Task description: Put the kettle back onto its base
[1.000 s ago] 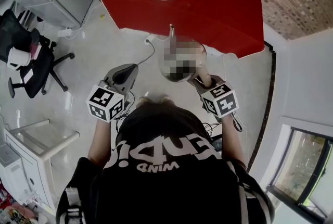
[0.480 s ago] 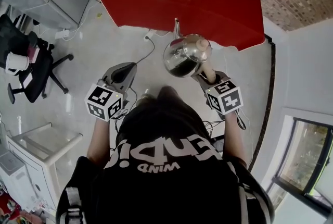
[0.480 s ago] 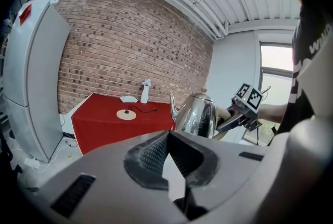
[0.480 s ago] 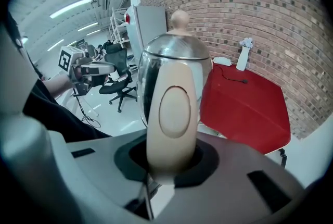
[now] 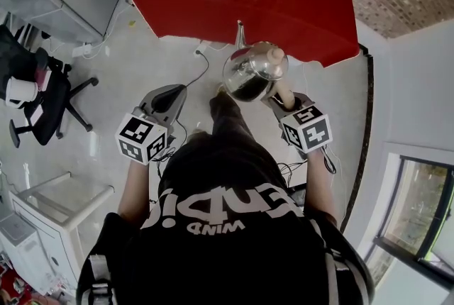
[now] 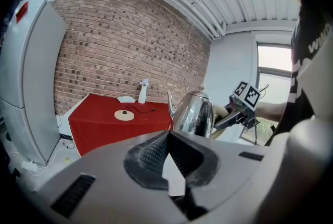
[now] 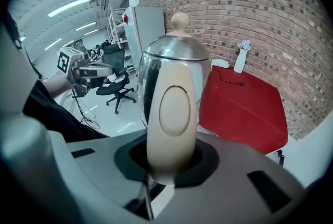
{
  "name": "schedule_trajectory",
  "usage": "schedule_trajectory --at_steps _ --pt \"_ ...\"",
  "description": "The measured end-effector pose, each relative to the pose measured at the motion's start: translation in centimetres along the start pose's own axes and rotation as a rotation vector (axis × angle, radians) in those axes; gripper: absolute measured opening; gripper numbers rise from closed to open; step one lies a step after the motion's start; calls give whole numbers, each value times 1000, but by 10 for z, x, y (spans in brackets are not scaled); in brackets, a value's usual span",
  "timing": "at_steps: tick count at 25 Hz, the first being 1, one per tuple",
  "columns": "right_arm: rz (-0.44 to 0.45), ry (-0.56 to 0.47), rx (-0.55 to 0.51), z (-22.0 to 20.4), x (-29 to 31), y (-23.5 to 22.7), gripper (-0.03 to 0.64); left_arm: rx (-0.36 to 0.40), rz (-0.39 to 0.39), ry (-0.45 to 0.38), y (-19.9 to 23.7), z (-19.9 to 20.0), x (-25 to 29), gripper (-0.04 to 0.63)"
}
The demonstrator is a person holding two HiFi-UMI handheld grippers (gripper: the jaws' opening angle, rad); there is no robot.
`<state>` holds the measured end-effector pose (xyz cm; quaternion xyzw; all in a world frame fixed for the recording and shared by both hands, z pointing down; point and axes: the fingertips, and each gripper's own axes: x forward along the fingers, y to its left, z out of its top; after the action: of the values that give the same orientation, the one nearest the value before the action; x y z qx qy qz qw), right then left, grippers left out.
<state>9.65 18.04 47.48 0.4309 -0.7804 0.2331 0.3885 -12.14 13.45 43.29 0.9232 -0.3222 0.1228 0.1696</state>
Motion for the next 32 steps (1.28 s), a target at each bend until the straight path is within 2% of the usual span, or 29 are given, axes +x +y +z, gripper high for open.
schedule_trajectory --at_steps 16,32 --pt "6 -17 -3 23 23 -23 75 6 -6 35 21 3 21 9" --pt "29 -2 2 81 64 -84 75 10 -14 59 80 43 89 9"
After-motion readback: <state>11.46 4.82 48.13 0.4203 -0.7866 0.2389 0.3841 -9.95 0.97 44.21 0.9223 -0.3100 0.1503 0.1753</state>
